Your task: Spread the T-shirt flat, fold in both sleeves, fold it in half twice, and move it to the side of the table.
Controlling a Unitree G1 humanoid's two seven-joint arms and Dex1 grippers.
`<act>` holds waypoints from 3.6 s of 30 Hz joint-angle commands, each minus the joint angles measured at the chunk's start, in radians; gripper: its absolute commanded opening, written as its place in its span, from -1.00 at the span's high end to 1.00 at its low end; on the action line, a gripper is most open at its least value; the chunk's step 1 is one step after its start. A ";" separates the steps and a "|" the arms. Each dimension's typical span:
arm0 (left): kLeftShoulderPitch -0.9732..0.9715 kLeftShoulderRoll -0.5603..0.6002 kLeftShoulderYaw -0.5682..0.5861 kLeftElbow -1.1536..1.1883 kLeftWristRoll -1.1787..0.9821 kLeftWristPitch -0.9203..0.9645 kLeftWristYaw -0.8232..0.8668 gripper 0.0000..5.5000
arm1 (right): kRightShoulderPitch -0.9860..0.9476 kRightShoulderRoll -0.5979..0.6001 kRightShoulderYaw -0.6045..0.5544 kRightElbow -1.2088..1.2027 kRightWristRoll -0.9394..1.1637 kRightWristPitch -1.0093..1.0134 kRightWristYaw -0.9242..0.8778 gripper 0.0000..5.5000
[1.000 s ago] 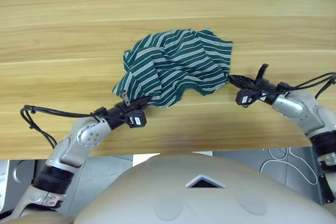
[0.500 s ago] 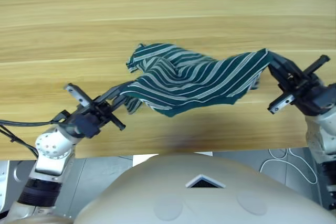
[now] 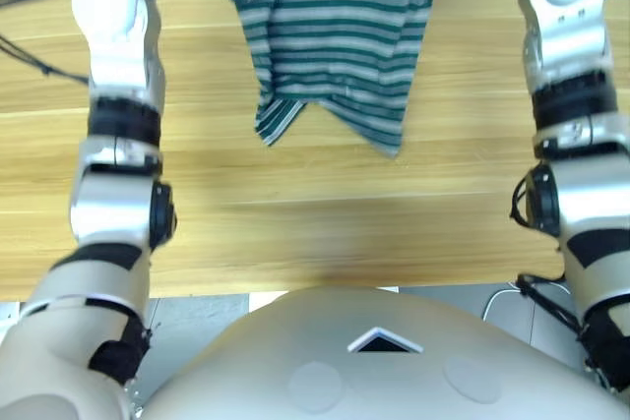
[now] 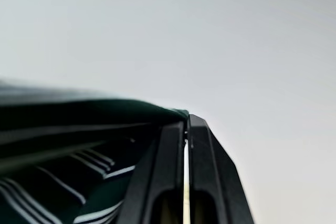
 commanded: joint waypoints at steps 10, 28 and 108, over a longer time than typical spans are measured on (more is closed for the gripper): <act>-0.103 -0.023 -0.034 0.489 0.290 0.023 0.121 1.00 | -0.093 0.014 0.004 0.448 -0.241 -0.160 -0.174 1.00; 1.095 0.249 -0.074 -0.508 -0.055 -0.335 -0.742 1.00 | 1.038 -0.370 0.065 -0.410 0.185 -0.543 0.839 1.00; 1.195 0.306 0.076 -0.833 0.487 -0.112 -0.091 0.26 | 1.182 -0.259 0.043 -0.454 -0.114 -0.294 0.662 0.34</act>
